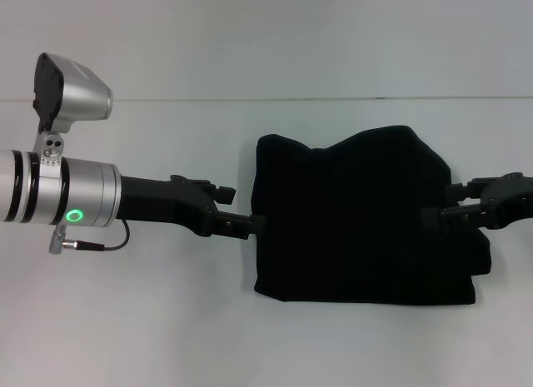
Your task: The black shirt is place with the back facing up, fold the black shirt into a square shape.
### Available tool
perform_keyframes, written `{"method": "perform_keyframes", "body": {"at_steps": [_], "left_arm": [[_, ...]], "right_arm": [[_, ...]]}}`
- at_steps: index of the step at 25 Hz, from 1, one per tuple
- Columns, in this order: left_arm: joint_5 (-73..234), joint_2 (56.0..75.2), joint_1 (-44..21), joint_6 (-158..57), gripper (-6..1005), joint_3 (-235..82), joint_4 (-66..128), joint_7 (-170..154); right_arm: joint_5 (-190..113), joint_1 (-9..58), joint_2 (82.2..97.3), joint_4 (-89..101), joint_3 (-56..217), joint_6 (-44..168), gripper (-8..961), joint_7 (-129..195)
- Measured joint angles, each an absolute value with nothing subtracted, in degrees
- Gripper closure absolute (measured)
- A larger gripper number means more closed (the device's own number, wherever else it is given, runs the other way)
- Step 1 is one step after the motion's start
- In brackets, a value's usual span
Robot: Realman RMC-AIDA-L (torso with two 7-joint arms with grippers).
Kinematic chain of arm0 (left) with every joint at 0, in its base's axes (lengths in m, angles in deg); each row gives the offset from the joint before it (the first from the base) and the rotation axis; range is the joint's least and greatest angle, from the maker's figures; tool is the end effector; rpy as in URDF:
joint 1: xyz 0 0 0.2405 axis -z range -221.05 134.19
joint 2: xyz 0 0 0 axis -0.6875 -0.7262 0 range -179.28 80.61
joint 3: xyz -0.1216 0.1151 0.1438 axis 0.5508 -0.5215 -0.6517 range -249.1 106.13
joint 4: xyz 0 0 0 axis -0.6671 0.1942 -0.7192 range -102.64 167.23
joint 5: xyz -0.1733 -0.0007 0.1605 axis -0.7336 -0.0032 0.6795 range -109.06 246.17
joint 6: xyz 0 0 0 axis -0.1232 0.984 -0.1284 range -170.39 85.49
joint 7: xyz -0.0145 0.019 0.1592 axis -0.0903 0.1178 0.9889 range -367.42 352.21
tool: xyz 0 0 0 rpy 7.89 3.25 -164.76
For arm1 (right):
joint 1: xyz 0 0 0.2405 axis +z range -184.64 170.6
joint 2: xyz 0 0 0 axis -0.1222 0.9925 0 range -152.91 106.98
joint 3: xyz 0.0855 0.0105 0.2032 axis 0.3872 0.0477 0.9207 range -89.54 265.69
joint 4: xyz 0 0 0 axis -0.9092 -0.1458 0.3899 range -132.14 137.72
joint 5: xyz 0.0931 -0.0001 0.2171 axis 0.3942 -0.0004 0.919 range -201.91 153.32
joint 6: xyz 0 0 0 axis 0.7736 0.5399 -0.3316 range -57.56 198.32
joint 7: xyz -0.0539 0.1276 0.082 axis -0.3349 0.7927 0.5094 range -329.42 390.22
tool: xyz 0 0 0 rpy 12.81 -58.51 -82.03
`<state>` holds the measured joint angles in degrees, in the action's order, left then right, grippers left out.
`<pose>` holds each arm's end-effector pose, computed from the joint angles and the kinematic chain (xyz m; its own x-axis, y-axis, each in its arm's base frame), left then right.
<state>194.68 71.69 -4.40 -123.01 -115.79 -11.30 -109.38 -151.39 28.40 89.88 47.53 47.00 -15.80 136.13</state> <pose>-0.2055 0.3866 -0.0119 0.7881 0.5204 0.3287 0.5859 -0.7979 -0.1415 0.2512 0.3818 0.0556 0.7382 -0.5981 -0.3120 -0.6663 -0.7187 -0.1987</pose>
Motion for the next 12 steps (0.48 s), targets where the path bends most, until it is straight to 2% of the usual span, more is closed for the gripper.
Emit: {"method": "perform_keyframes", "body": {"at_steps": [12], "left_arm": [[194.8, 71.65, -4.1, -123.0, 135, -115.9, -11.3, -109.4]], "right_arm": [[-151.4, 28.4, 90.12, 47.5, 47.1, -15.6, 64, 136.1]]}}
